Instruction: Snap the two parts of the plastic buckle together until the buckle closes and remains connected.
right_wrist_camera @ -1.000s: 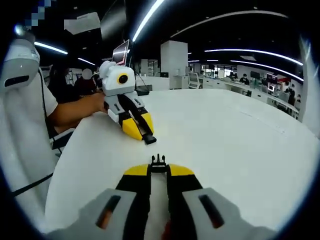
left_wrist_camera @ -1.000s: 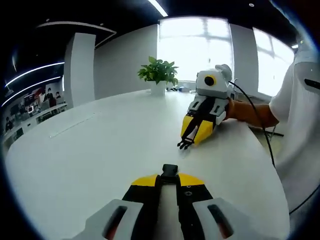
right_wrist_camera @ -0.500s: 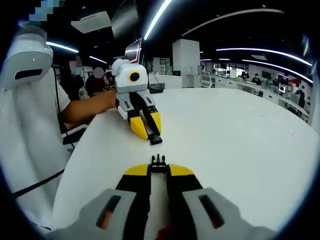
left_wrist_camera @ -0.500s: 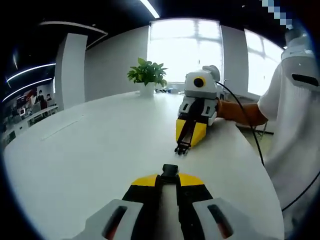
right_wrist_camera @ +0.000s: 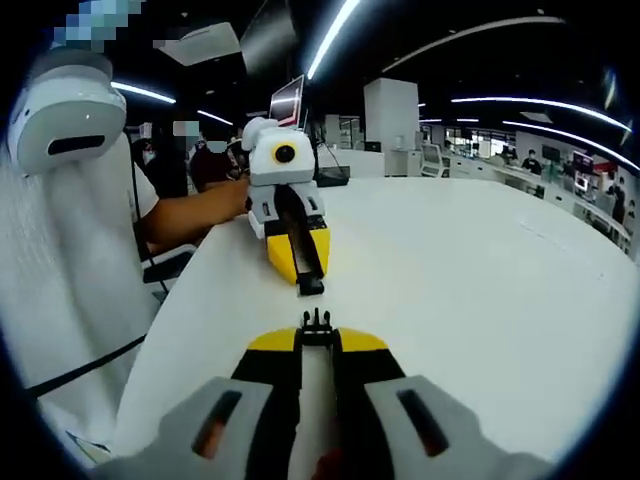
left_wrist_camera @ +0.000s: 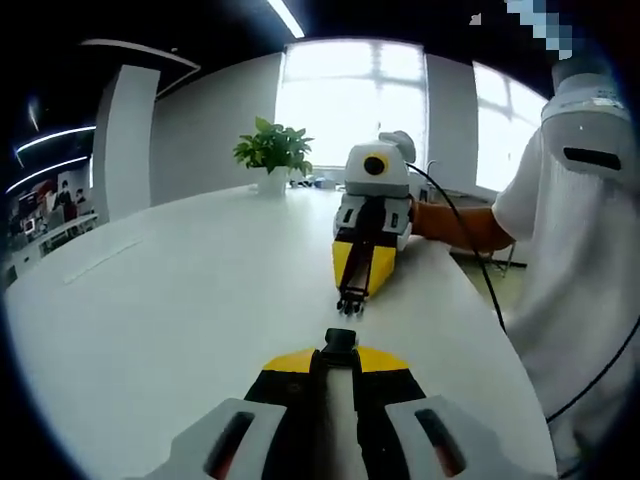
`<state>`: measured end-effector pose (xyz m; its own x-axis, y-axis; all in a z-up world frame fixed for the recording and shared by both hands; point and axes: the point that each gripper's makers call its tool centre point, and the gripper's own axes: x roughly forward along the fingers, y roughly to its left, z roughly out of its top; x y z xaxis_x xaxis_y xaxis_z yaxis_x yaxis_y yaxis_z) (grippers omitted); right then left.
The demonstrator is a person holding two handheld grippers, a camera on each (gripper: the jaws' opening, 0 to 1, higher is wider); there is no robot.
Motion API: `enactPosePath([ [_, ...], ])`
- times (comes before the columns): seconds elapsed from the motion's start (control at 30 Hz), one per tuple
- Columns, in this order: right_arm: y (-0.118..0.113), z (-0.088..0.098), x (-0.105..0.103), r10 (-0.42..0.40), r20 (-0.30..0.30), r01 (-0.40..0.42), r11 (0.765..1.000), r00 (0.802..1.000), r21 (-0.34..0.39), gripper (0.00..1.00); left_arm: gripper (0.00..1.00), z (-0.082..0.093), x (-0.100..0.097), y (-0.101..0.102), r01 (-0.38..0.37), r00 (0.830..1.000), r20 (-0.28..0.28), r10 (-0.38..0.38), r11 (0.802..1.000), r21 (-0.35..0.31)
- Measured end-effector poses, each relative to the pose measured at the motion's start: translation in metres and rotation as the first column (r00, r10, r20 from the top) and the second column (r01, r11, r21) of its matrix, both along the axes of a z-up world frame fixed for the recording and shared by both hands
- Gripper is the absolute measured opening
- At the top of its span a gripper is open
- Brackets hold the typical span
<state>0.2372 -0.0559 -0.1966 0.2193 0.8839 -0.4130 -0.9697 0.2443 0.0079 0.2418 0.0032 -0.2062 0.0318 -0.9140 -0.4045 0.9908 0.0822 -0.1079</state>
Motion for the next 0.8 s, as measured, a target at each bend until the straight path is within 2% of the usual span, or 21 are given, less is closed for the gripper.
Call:
enactPosePath([
  [0.43,0.002,0.000,-0.009,0.060,-0.001,-0.060,0.998,0.998,0.004,0.12,0.12,0.000,-0.010,-0.002,0.033,0.999,-0.002,-0.033,0.999,-0.004],
  [0.8,0.004,0.000,-0.012,0.077,0.015,-0.077,0.997,0.997,0.001,0.12,0.12,0.000,-0.011,-0.003,0.035,0.999,0.002,-0.035,0.999,-0.004],
])
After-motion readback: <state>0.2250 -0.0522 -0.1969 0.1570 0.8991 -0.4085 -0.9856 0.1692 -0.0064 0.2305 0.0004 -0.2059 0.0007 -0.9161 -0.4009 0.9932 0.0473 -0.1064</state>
